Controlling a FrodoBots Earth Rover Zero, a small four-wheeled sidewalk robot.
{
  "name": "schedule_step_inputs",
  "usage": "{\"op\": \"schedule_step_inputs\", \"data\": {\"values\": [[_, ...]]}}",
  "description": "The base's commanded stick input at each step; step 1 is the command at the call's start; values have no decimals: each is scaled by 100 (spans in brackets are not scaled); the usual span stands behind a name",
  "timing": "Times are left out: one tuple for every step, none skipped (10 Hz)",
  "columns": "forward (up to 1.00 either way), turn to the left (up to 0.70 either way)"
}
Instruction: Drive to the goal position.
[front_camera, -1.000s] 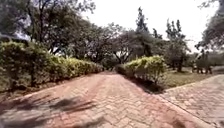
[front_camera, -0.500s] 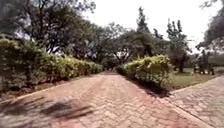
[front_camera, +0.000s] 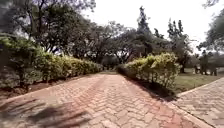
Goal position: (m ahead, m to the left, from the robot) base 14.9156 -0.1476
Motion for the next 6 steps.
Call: {"op": "schedule_step_inputs", "data": {"values": [[50, 0], [50, 0], [50, 0], [50, 0], [50, 0], [50, 0]]}}
